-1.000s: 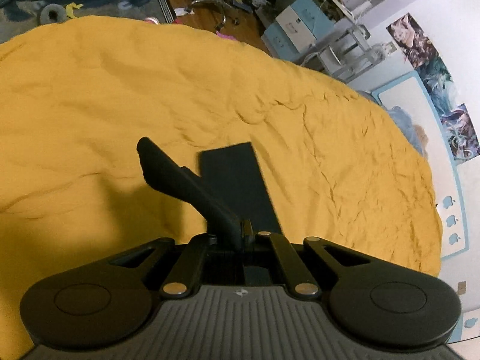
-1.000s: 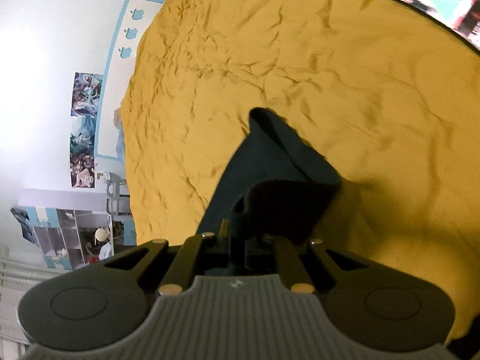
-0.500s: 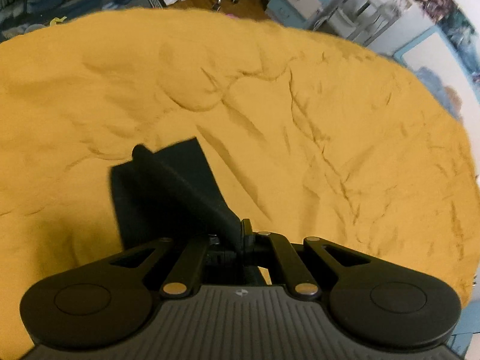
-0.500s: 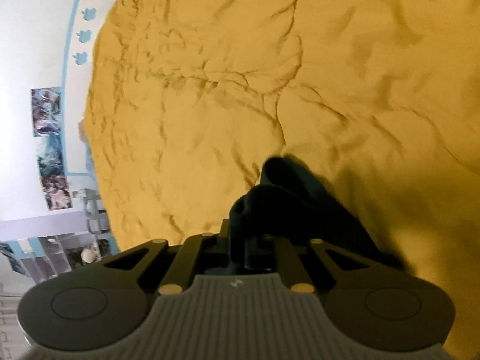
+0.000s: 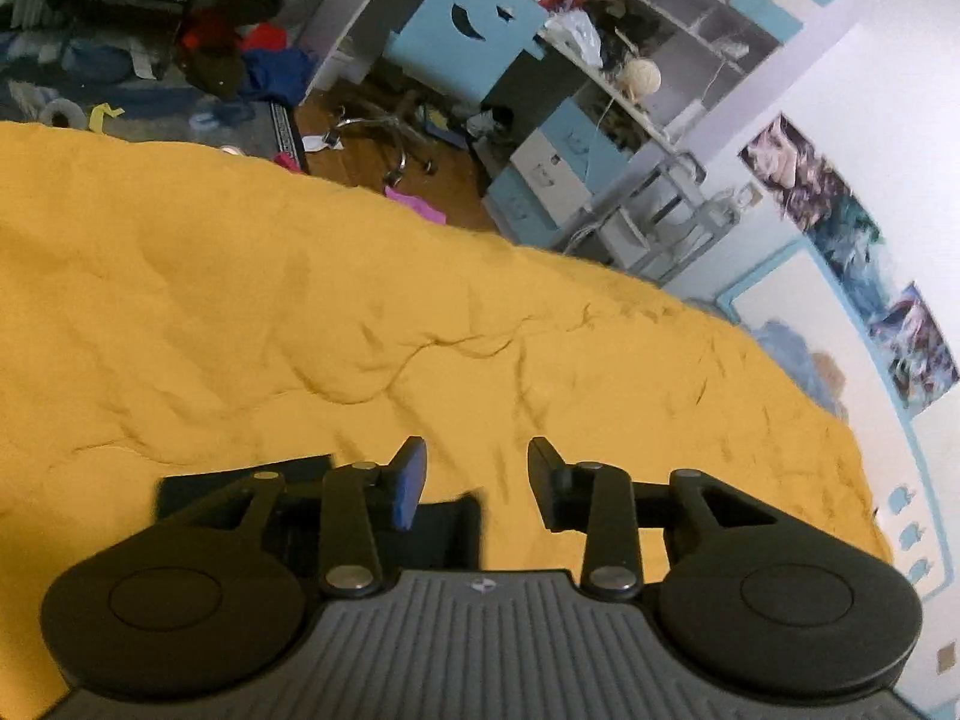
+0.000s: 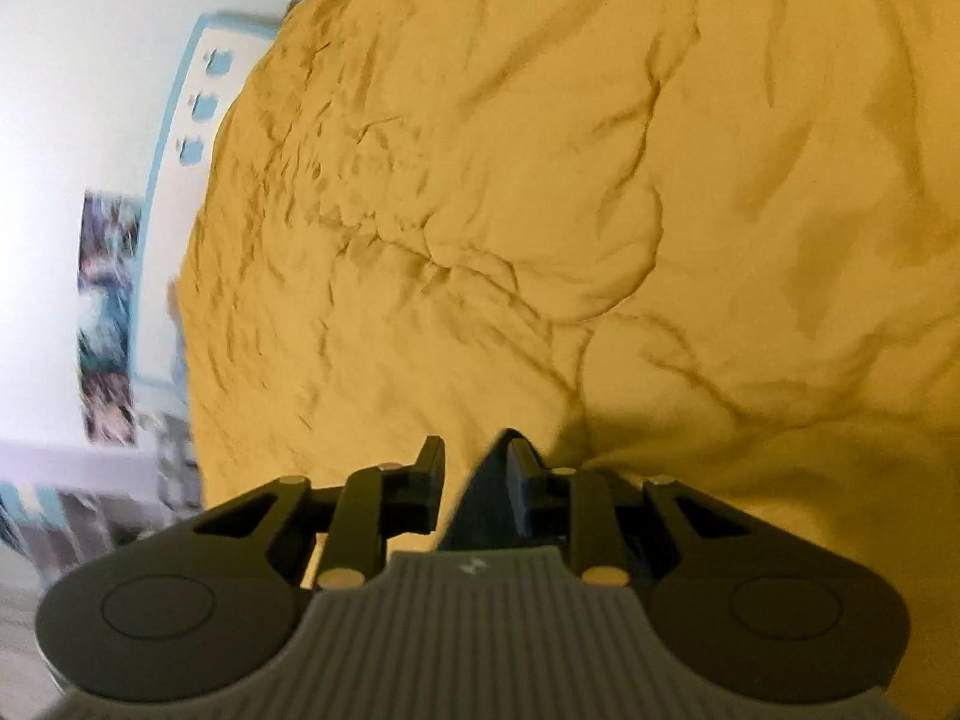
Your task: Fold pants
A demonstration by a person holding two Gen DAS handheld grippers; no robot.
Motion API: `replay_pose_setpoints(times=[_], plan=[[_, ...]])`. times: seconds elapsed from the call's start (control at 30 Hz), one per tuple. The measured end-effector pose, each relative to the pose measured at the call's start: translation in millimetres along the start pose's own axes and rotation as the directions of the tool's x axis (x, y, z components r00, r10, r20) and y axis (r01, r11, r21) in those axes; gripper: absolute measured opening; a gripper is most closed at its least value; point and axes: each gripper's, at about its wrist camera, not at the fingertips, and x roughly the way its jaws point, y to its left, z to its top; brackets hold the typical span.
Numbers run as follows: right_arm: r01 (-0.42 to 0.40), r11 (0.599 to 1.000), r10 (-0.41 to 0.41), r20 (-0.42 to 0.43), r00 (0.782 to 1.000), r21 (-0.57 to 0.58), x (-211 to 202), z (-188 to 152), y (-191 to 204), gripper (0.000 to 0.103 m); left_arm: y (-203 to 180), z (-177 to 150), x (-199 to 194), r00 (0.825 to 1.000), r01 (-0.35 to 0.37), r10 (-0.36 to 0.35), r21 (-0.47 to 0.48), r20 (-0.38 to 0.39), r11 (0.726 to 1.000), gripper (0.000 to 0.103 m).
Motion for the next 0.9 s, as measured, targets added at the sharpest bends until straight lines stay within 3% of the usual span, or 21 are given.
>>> replay_pose_setpoints(times=[0.07, 0.13, 0.23, 0.33, 0.43, 0.47, 0.57, 0.7, 0.77, 0.83, 0.9], plan=[[0.014, 0.996, -0.014, -0.004, 1.0, -0.088, -5, -11, 7, 0.02, -1, -11, -5, 0.999, -0.031, 0.035, 0.107, -0.035, 0.994, 0.041], [0.021, 0.98, -0.024, -0.011, 1.0, -0.199, -9, -27, 16, 0.02, -12, -31, -11, 0.997, -0.052, 0.066, 0.261, -0.045, 0.964, 0.043], [0.04, 0.936, -0.055, -0.032, 0.998, -0.349, -9, -53, 32, 0.02, -26, -79, -26, 0.993, -0.019, 0.071, 0.467, -0.096, 0.884, 0.044], [0.052, 0.865, -0.087, -0.047, 0.995, -0.498, -4, -82, 50, 0.02, -42, -137, -46, 0.979, 0.106, 0.024, 0.6, -0.204, 0.793, 0.049], [0.04, 0.8, -0.102, -0.069, 0.992, -0.599, 7, -110, 66, 0.023, -52, -190, -59, 0.946, 0.203, 0.029, 0.661, -0.322, 0.722, 0.051], [0.035, 0.775, -0.106, -0.076, 0.992, -0.631, 13, -118, 72, 0.024, -57, -210, -60, 0.926, 0.239, 0.045, 0.676, -0.374, 0.697, 0.051], [0.014, 0.727, -0.126, -0.113, 0.986, -0.686, 35, -142, 87, 0.024, -69, -250, -61, 0.889, 0.297, 0.078, 0.698, -0.451, 0.652, 0.051], [-0.021, 0.68, -0.161, -0.177, 0.971, -0.733, 66, -176, 102, 0.024, -100, -284, -47, 0.869, 0.316, 0.138, 0.747, -0.475, 0.585, 0.051], [-0.049, 0.646, -0.192, -0.224, 0.956, -0.762, 84, -194, 112, 0.024, -115, -294, -31, 0.852, 0.32, 0.177, 0.758, -0.493, 0.568, 0.051], [-0.08, 0.617, -0.214, -0.265, 0.94, -0.783, 107, -209, 126, 0.025, -124, -304, -20, 0.832, 0.341, 0.189, 0.749, -0.522, 0.568, 0.052], [-0.093, 0.579, -0.24, -0.278, 0.93, -0.81, 129, -220, 140, 0.026, -138, -305, -10, 0.83, 0.346, 0.161, 0.719, -0.534, 0.603, 0.052]])
